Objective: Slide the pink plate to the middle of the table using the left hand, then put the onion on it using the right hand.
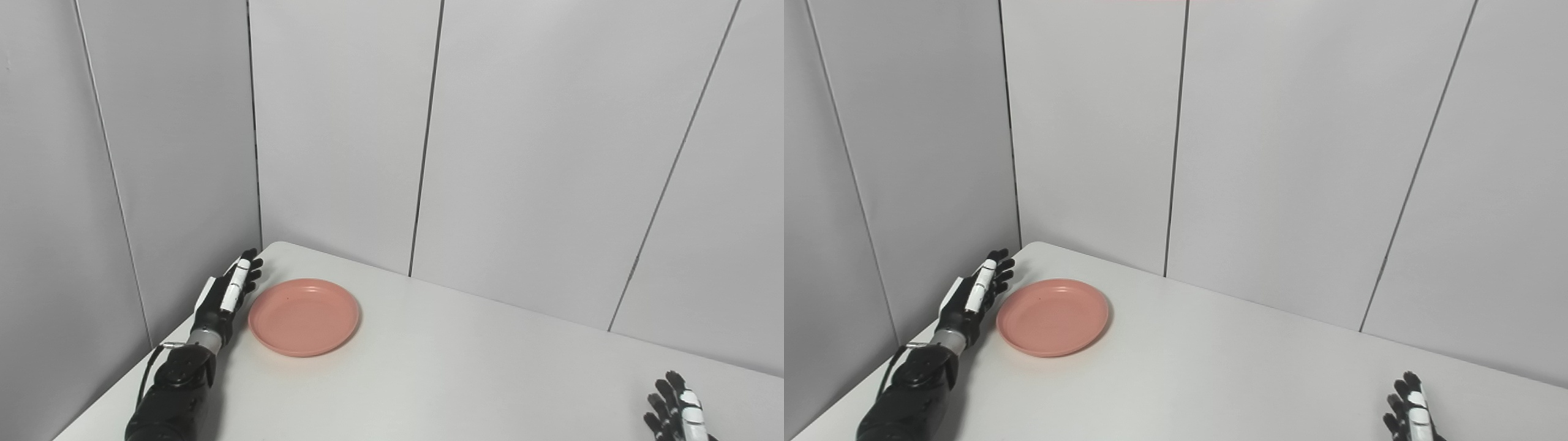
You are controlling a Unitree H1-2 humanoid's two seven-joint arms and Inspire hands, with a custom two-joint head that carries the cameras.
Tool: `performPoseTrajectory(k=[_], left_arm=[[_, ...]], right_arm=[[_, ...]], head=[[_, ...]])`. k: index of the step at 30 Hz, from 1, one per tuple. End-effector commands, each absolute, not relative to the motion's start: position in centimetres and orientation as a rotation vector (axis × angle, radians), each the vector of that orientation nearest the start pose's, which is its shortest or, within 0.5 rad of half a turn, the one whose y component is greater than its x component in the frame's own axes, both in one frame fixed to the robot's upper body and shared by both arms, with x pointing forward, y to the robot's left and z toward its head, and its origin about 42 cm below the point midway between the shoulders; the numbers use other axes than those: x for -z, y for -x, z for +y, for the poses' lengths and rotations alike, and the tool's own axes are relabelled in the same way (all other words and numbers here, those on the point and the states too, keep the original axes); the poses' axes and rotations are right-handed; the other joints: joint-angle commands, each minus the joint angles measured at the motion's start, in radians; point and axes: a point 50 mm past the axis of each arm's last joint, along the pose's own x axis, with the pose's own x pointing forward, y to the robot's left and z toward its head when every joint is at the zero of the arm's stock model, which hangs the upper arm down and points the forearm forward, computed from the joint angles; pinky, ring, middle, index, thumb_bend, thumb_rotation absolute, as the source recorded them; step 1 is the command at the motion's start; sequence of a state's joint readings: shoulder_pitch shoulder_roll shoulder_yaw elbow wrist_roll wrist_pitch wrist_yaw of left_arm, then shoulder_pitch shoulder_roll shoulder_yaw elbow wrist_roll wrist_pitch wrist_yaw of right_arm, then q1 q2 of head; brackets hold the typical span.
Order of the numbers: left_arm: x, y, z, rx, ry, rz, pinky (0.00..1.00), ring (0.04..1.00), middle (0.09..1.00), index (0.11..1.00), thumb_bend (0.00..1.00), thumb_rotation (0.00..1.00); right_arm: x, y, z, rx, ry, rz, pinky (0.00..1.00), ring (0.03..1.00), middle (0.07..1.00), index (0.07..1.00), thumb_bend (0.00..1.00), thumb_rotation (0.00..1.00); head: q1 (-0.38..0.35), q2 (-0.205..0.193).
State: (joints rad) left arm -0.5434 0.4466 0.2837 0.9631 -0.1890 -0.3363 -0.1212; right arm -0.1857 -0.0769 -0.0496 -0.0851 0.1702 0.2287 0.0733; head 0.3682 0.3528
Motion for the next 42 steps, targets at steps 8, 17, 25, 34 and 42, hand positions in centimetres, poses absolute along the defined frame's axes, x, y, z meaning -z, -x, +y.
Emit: performPoseTrajectory(k=[8, 17, 25, 34, 42], left_arm=[[-14.3, -43.3, 43.8, -0.286, -0.066, -0.122, 0.95, 0.914, 0.908, 0.905, 0.59, 1.0], [-13.8, -42.9, 43.5, -0.277, -0.069, -0.109, 0.95, 0.927, 0.923, 0.92, 0.59, 1.0], [-13.2, -42.7, 43.0, -0.268, -0.053, -0.095, 0.94, 0.921, 0.917, 0.916, 0.58, 1.0], [-13.1, -42.9, 41.1, -0.239, -0.011, -0.108, 0.92, 0.924, 0.914, 0.911, 0.59, 1.0], [-13.4, -43.5, 39.7, -0.196, -0.002, -0.113, 0.94, 0.929, 0.921, 0.92, 0.6, 1.0]], right_arm=[[-18.2, -34.4, -22.6, -0.114, -0.08, -0.119, 1.0, 1.0, 1.0, 1.0, 0.26, 1.0], [-18.4, -34.2, -22.6, -0.107, -0.089, -0.107, 1.0, 1.0, 1.0, 1.0, 0.28, 1.0], [-18.4, -34.2, -22.7, -0.107, -0.089, -0.111, 1.0, 1.0, 1.0, 1.0, 0.27, 1.0], [-18.3, -34.3, -22.7, -0.113, -0.083, -0.116, 1.0, 1.0, 1.0, 1.0, 0.31, 1.0], [-18.3, -34.4, -22.7, -0.112, -0.088, -0.117, 1.0, 1.0, 1.0, 1.0, 0.31, 1.0]], head=[[0.001, 0.008], [0.002, 0.016], [0.003, 0.019], [-0.007, 0.026], [-0.009, 0.027]])
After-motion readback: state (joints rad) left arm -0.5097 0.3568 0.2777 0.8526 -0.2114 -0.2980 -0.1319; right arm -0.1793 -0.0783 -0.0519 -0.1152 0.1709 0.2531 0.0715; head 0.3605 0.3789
